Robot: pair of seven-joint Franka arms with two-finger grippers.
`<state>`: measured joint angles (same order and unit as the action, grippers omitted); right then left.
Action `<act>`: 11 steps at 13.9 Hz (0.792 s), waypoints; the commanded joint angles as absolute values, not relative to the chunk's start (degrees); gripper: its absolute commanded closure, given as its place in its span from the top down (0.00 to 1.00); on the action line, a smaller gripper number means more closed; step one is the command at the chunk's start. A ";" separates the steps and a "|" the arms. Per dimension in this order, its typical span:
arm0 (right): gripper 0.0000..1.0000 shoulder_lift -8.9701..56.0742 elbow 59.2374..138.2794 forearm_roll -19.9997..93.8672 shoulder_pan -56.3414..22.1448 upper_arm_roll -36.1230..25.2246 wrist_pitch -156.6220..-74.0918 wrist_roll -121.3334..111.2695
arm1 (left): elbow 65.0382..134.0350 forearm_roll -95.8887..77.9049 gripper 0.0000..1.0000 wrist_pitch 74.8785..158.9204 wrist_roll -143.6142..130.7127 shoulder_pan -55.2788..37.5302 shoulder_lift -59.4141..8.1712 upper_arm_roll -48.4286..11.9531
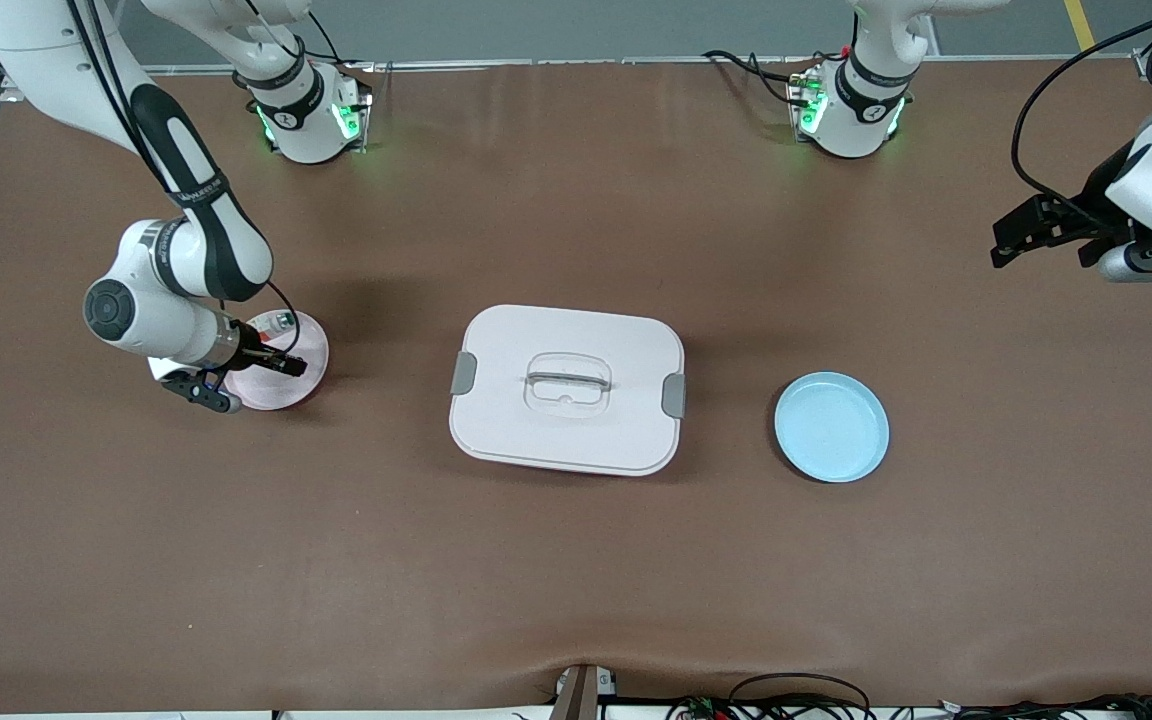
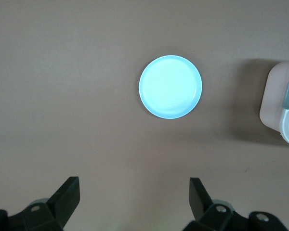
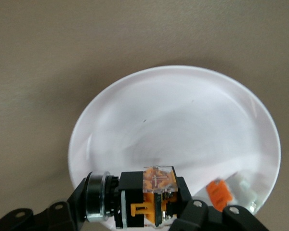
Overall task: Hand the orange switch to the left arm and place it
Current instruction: 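Lower the right gripper and close it on the orange switch, then lift the switch with the right gripper while the left gripper approaches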
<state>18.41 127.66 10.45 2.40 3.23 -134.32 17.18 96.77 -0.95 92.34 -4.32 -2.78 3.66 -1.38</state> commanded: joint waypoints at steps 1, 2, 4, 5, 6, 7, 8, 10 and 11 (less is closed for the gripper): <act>0.00 16.09 122.37 13.35 1.93 3.43 -124.05 20.90 | 95.89 -1.05 1.00 91.49 -4.04 -2.90 3.34 -1.93; 0.00 16.00 120.26 13.79 1.67 3.86 -120.62 23.27 | 95.89 -1.49 1.00 91.32 -4.13 -2.81 3.34 -2.72; 0.00 16.00 114.98 13.97 -0.08 4.31 -114.02 29.85 | 95.80 -5.77 1.00 91.32 -4.57 -2.64 3.78 -4.47; 0.00 16.00 112.79 14.06 -1.65 4.31 -111.82 33.36 | 95.89 -8.50 1.00 91.32 -5.88 -2.64 4.04 -4.83; 0.00 16.08 110.94 15.28 -3.24 4.31 -110.14 36.53 | 95.89 -11.31 1.00 91.23 -7.19 -2.64 4.13 -5.53; 0.00 16.17 108.92 16.77 -4.56 4.31 -108.56 39.52 | 95.80 -14.38 1.00 91.32 -7.82 -2.64 4.13 -6.76; 0.00 16.43 106.98 18.27 -5.53 4.22 -107.41 42.60 | 95.89 -18.24 1.00 91.67 -7.82 -2.55 4.13 -7.29; 0.00 16.70 103.03 20.03 -8.42 4.22 -105.57 49.53 | 95.97 -27.46 1.00 93.68 -7.82 -2.37 4.04 -7.38; 0.00 16.87 100.75 20.21 -9.83 4.31 -104.86 53.14 | 96.06 -31.60 1.00 94.91 -7.74 -2.46 3.96 -7.30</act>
<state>15.97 105.51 18.77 -7.54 4.67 -107.28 47.08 96.22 -25.41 93.38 -7.57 -2.95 3.69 -7.27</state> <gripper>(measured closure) 0.273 0.000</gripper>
